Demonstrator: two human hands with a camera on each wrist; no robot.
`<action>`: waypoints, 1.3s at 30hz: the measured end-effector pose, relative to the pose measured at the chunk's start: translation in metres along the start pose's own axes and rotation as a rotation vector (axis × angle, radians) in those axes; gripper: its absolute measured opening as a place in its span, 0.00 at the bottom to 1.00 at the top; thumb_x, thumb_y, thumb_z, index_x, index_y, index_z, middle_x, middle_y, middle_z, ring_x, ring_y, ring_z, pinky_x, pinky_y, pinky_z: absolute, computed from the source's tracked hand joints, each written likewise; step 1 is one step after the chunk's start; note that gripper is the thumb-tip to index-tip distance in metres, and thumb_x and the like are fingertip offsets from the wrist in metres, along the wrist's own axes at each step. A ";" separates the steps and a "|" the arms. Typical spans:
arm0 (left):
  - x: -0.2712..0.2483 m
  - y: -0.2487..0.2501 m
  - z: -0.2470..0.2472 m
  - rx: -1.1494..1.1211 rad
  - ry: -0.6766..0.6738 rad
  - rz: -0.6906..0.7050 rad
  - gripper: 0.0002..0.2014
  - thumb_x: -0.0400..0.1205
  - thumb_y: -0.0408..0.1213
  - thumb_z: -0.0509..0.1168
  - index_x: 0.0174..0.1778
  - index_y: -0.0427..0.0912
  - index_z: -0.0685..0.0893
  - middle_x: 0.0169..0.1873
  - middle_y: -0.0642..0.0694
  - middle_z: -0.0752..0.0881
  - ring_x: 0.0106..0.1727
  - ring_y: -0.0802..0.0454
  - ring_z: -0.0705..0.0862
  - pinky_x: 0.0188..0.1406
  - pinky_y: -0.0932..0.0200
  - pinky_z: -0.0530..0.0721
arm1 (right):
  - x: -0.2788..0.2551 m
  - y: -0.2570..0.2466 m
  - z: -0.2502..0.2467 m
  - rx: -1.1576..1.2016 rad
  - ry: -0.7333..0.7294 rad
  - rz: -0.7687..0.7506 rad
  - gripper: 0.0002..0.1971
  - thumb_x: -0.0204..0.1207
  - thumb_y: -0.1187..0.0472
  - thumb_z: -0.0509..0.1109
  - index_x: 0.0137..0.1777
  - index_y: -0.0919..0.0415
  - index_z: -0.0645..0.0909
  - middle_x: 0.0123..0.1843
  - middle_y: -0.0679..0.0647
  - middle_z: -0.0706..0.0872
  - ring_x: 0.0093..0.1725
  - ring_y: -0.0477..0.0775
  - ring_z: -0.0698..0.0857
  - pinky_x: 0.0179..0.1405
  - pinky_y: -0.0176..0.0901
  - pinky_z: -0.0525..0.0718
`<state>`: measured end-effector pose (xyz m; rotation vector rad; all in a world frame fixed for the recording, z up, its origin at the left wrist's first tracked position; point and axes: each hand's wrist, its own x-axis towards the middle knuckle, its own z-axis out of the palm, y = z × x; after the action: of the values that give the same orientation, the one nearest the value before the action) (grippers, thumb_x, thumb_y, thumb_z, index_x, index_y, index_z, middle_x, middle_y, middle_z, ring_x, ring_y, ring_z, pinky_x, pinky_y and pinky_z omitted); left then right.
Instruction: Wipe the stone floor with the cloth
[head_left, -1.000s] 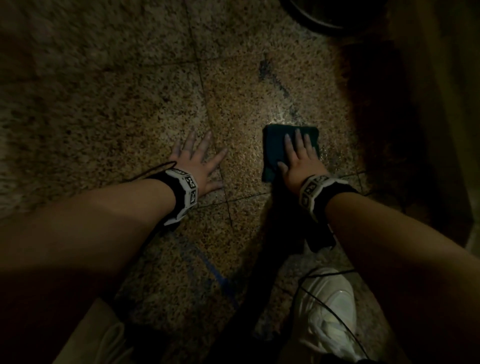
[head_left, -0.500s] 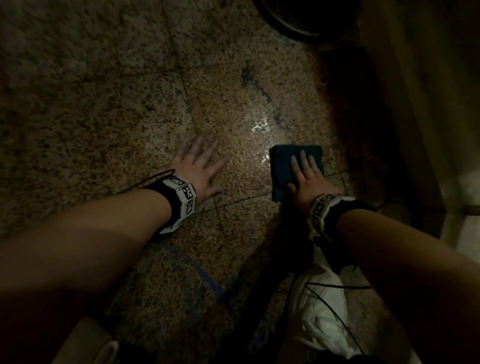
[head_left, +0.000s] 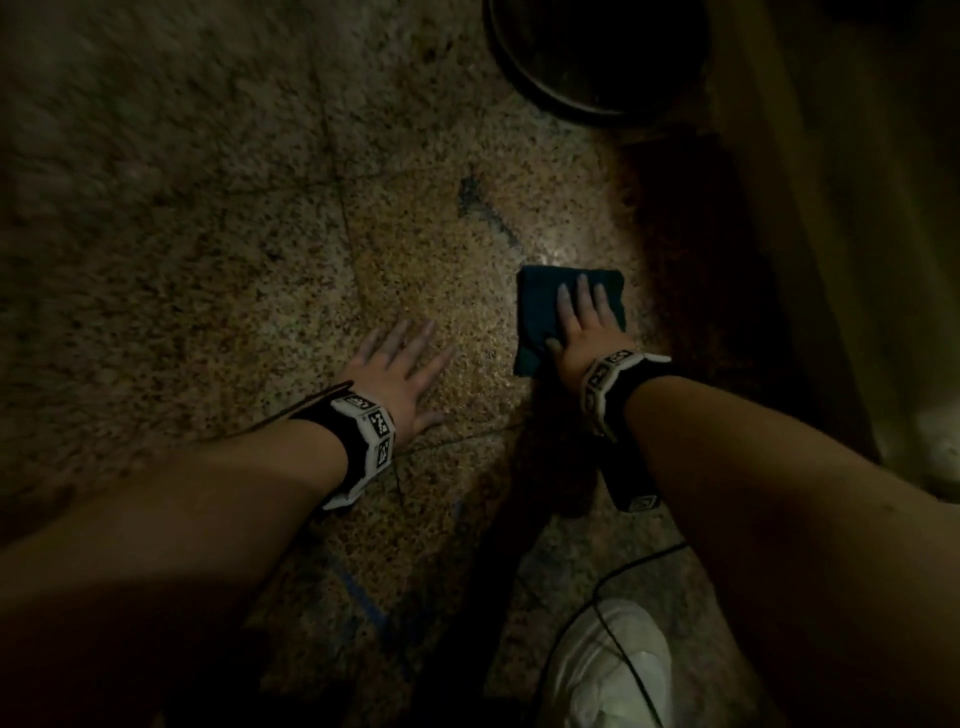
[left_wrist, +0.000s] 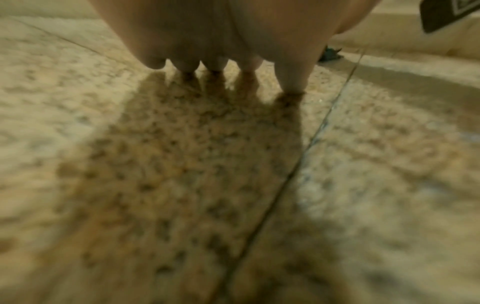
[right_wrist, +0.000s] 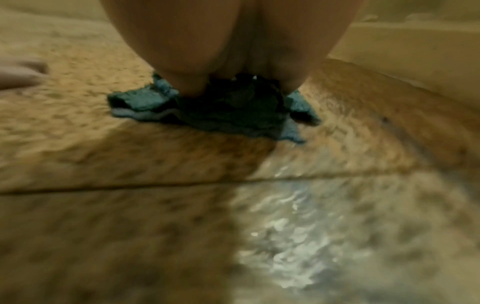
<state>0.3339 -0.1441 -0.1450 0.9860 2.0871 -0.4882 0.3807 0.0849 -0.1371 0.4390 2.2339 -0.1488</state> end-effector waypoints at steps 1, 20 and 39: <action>-0.003 0.002 -0.005 -0.013 -0.024 -0.023 0.37 0.83 0.66 0.39 0.78 0.56 0.25 0.79 0.48 0.25 0.81 0.42 0.30 0.80 0.44 0.36 | 0.000 0.002 -0.003 -0.016 -0.027 -0.016 0.33 0.88 0.46 0.45 0.82 0.54 0.28 0.82 0.53 0.25 0.82 0.58 0.30 0.82 0.51 0.41; 0.011 0.027 -0.099 -0.087 -0.074 -0.342 0.34 0.88 0.55 0.46 0.83 0.49 0.35 0.82 0.47 0.31 0.82 0.40 0.35 0.81 0.42 0.41 | 0.005 -0.009 -0.029 0.031 -0.131 -0.250 0.38 0.85 0.41 0.52 0.83 0.47 0.31 0.83 0.50 0.27 0.83 0.58 0.33 0.81 0.58 0.43; 0.080 0.052 -0.101 0.053 -0.043 -0.102 0.53 0.73 0.75 0.52 0.78 0.56 0.24 0.77 0.47 0.21 0.81 0.39 0.29 0.80 0.40 0.41 | -0.038 0.067 0.053 -0.114 -0.076 -0.249 0.33 0.86 0.42 0.43 0.81 0.47 0.26 0.72 0.43 0.18 0.80 0.52 0.25 0.79 0.49 0.29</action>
<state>0.2934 -0.0114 -0.1435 0.8940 2.1027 -0.6139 0.4654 0.1242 -0.1392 0.0908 2.2019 -0.1646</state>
